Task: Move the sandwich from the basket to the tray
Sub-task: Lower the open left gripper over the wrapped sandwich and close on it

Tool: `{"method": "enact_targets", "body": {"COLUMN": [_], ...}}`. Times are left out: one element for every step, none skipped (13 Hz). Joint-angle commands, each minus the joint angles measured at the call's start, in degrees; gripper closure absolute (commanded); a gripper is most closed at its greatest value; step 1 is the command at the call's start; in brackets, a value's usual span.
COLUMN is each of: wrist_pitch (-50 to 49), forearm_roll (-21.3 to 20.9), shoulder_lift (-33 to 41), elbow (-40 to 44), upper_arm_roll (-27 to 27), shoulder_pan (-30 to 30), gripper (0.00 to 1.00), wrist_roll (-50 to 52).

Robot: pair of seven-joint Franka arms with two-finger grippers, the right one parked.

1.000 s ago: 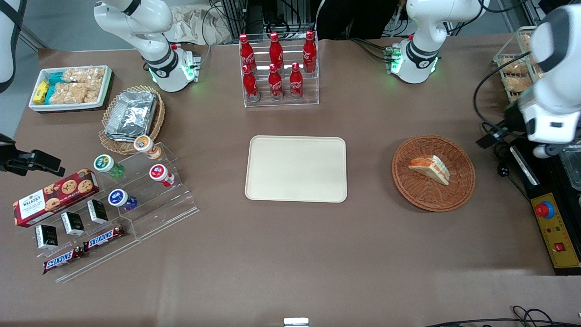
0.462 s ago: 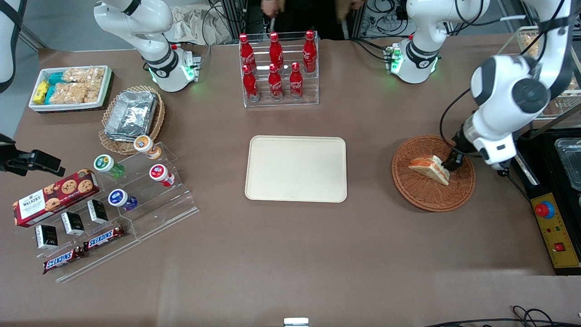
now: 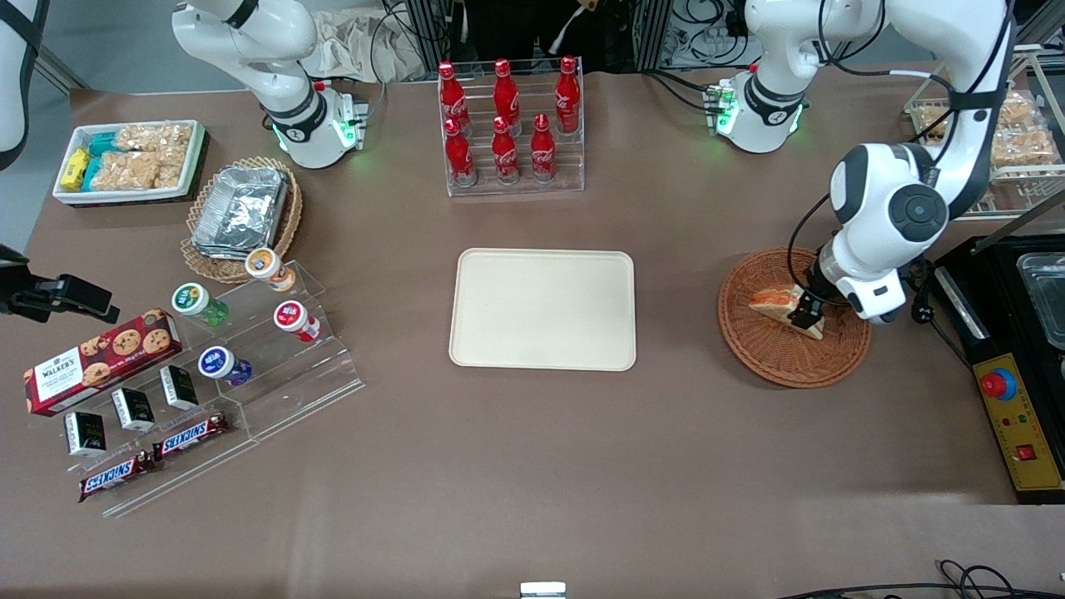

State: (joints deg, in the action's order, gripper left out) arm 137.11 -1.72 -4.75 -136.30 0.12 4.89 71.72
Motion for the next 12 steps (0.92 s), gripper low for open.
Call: {"method": "enact_targets", "body": {"wrist_pitch": [2.46,4.12,5.79,6.67,6.68,6.25,5.29,2.32,-1.45,-5.67,-11.37,-19.25], "forearm_roll": [0.66,0.57,0.57,0.57,0.57,0.57,0.57,0.05,-0.21,-0.3,-0.48,-0.57], "shoulder_lift": [0.1,-1.22,-2.36,-2.89,-2.9,-2.64,-2.11,-0.46,1.39,3.23,3.69,3.26], "elbow": [-2.13,-2.22,-2.65,-2.83,-2.66,-2.49,-2.14,-1.44,-0.21,2.24,6.26,12.05], "upper_arm_roll": [-0.04,-0.04,-0.12,-0.12,-0.12,-0.12,-0.12,-0.21,-0.21,-0.21,-0.13,-0.3], "shoulder_pan": [-0.24,-0.15,0.11,0.2,0.2,0.2,0.2,0.2,0.2,0.2,0.12,0.29], "gripper": [0.0,0.0,0.02,0.15,0.52,0.76,0.97,1.0,1.0,1.0,1.0,1.0], "wrist_roll": [1.32,2.54,3.42,3.51,3.69,3.87,3.78,3.78,3.52,3.17,2.99,2.81]}}
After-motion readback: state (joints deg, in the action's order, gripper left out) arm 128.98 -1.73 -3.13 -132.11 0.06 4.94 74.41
